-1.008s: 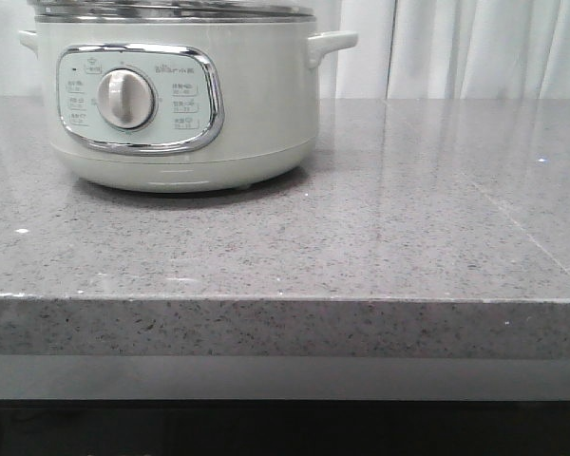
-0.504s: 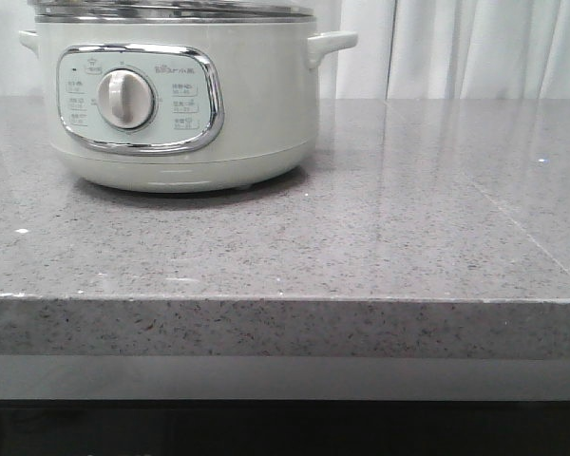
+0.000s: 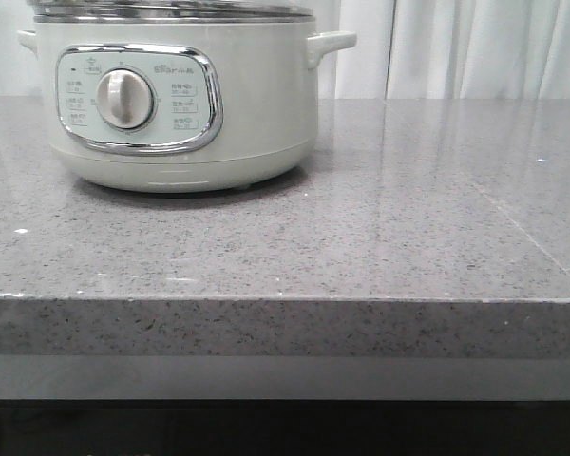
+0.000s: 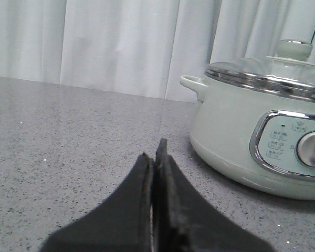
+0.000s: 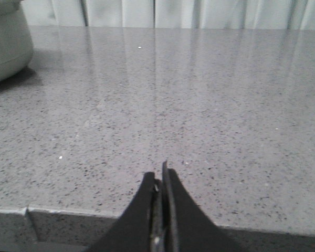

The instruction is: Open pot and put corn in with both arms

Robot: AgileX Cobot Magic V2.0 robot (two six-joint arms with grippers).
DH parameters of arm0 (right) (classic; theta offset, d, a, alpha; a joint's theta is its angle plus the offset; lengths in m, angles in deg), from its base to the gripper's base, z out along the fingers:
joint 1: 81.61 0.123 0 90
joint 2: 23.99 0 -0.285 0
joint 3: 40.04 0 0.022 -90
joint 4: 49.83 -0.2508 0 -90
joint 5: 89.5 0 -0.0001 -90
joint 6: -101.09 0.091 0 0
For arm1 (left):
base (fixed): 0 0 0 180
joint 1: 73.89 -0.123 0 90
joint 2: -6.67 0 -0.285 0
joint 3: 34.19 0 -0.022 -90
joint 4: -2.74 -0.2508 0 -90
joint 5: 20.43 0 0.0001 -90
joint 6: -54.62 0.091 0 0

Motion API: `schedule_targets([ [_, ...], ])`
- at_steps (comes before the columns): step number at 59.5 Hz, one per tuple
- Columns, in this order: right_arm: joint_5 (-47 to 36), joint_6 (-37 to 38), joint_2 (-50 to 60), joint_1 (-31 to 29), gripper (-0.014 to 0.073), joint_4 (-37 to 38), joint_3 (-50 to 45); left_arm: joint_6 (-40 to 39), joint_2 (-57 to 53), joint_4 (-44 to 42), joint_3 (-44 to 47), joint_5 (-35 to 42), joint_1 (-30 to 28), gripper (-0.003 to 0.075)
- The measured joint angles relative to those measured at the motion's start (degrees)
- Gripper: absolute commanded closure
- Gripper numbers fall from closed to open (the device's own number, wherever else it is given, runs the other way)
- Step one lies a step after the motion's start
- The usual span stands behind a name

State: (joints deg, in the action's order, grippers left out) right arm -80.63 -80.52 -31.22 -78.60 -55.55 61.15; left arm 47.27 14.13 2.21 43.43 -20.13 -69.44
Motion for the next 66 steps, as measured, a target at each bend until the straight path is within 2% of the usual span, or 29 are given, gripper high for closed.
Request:
schedule_targets([
  [51, 0.0, 0.0, 0.0, 0.0, 0.0713, 0.0, 0.0, 0.0, 0.0, 0.0, 0.0, 0.0, 0.0, 0.0741],
  [66, -5.68, 0.0, 0.0, 0.0, 0.0713, 0.0, 0.0, 0.0, 0.0, 0.0, 0.0, 0.0, 0.0, 0.0741],
])
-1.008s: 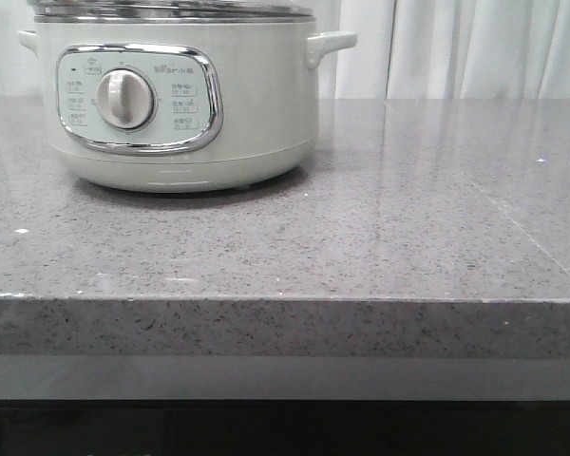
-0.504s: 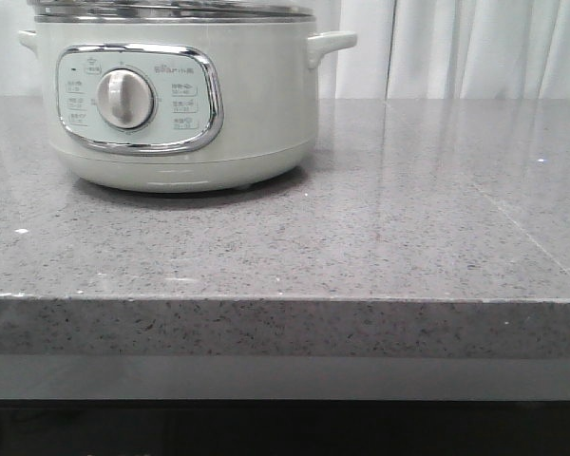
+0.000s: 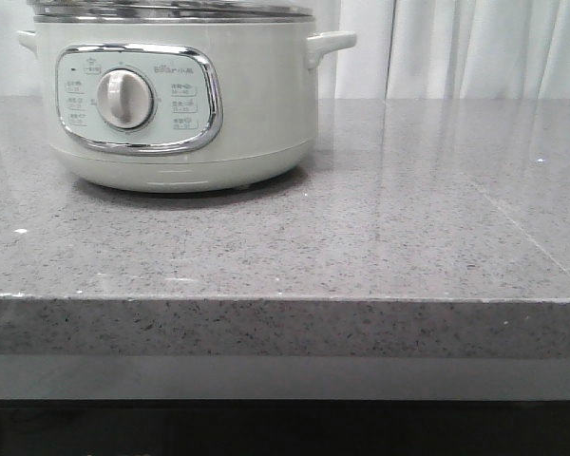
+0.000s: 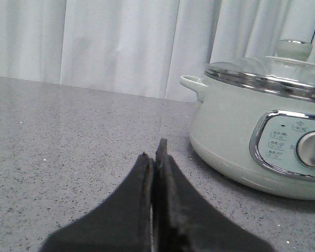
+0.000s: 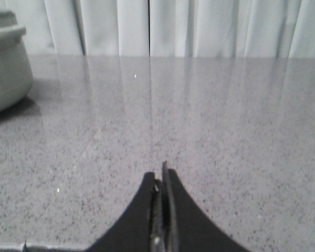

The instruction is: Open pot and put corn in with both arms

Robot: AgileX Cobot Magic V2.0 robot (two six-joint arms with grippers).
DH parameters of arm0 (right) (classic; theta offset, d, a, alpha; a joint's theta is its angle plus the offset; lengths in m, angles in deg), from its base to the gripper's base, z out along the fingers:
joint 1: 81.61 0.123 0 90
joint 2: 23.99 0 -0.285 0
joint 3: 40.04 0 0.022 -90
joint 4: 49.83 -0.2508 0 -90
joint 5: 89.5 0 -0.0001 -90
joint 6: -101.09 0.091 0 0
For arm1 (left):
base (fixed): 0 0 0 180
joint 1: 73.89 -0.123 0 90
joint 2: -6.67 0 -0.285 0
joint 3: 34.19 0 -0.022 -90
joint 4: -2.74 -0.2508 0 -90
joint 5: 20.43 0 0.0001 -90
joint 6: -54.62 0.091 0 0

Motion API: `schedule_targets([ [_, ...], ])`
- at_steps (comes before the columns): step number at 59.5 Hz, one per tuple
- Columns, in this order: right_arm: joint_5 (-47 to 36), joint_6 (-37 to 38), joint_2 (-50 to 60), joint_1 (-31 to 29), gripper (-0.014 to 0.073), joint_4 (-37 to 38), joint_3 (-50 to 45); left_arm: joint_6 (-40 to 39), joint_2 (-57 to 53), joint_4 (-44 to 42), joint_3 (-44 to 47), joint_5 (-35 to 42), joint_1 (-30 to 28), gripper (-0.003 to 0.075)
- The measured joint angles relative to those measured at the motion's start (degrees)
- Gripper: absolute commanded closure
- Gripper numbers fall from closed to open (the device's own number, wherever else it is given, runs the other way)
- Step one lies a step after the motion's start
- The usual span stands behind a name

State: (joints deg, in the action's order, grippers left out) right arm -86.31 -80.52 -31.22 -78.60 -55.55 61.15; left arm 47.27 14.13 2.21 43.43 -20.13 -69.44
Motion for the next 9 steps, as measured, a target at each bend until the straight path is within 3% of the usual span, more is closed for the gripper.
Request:
schedule_targets([
  [9, -1.04, 0.0, 0.0, 0.0, 0.0713, 0.0, 0.0, 0.0, 0.0, 0.0, 0.0, 0.0, 0.0, 0.0741],
])
